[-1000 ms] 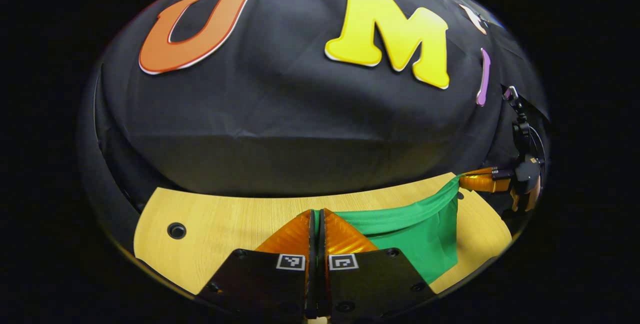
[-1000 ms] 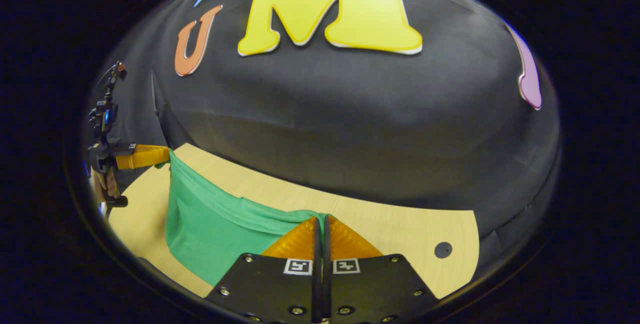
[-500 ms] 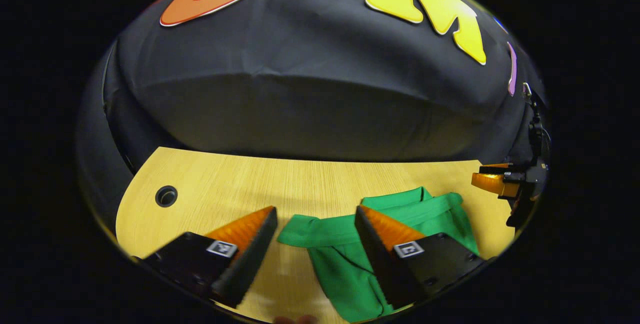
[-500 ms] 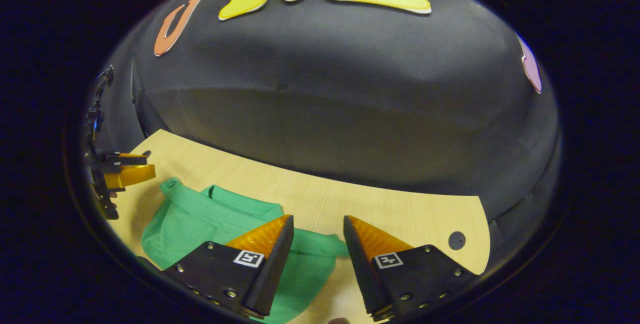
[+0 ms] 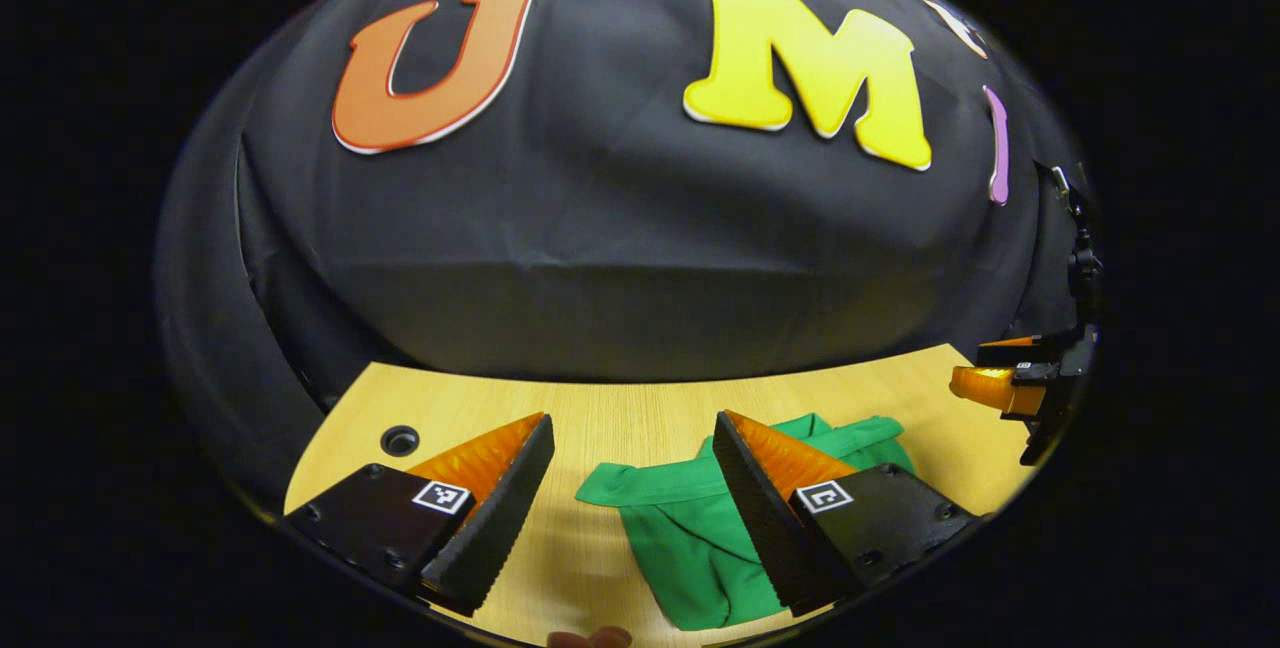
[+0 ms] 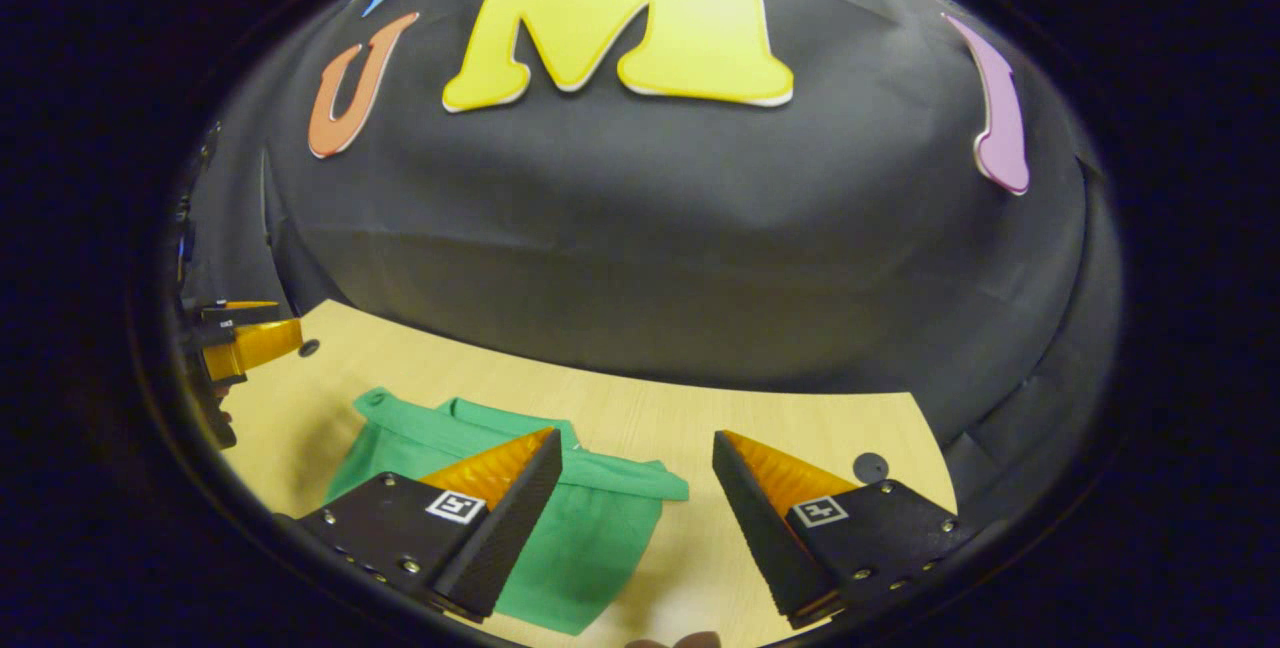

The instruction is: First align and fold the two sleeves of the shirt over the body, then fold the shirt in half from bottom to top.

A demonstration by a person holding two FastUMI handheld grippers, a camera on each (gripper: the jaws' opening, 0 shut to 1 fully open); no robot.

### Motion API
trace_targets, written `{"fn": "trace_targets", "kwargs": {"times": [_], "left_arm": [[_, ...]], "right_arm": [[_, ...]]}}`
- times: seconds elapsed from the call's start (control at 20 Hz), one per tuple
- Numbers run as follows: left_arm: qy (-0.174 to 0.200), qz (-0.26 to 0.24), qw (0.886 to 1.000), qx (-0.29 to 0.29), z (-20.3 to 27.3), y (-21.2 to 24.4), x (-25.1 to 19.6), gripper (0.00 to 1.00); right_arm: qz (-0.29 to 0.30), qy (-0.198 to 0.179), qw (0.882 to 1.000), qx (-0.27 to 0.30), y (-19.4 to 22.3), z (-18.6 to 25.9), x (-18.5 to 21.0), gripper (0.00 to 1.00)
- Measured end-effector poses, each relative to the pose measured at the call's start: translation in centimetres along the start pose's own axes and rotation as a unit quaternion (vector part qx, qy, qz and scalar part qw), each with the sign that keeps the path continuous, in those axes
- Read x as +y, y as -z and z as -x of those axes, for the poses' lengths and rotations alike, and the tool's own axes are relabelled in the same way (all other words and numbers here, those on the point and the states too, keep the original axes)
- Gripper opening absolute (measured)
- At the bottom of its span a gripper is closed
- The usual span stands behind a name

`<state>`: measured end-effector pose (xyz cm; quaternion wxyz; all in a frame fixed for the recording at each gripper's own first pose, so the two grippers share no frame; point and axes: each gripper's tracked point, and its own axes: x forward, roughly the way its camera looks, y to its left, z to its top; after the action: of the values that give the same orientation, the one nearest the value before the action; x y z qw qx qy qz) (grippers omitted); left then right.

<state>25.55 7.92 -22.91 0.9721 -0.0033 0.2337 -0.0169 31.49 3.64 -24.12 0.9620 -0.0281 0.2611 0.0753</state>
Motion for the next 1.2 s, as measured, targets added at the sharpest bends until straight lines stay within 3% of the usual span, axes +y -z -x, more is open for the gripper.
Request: {"fn": "trace_targets", "kwargs": {"times": [0.4, 0.6, 0.85, 0.9, 1.05, 1.2], "left_arm": [[-0.048, -0.008, 0.991, -0.122, 15.0, -9.7, -2.4, 1.00], [-0.054, -0.005, 0.985, -0.166, 22.8, -11.7, -4.7, 1.00], [-0.060, 0.001, 0.975, -0.212, 29.7, -12.5, -6.2, 0.96], [-0.063, 0.002, 0.974, -0.216, 30.7, -12.3, -6.1, 1.00], [-0.068, -0.017, 0.974, -0.218, 32.2, -10.9, -6.5, 1.00], [-0.055, -0.009, 0.978, -0.201, 33.4, -8.7, -7.2, 1.00]], "right_arm": [[0.003, -0.006, 0.992, -0.123, -7.5, 16.2, 2.2, 0.95], [-0.010, 0.004, 0.988, -0.156, -7.9, 23.7, 2.8, 0.95], [-0.025, 0.015, 0.981, -0.190, -7.2, 30.6, 3.1, 0.95], [-0.030, 0.022, 0.979, -0.198, -6.9, 31.8, 3.0, 0.95], [-0.029, 0.068, 0.968, -0.239, -6.2, 34.8, 2.1, 0.95], [-0.003, 0.051, 0.970, -0.237, -4.5, 36.1, 4.4, 0.95]]}}
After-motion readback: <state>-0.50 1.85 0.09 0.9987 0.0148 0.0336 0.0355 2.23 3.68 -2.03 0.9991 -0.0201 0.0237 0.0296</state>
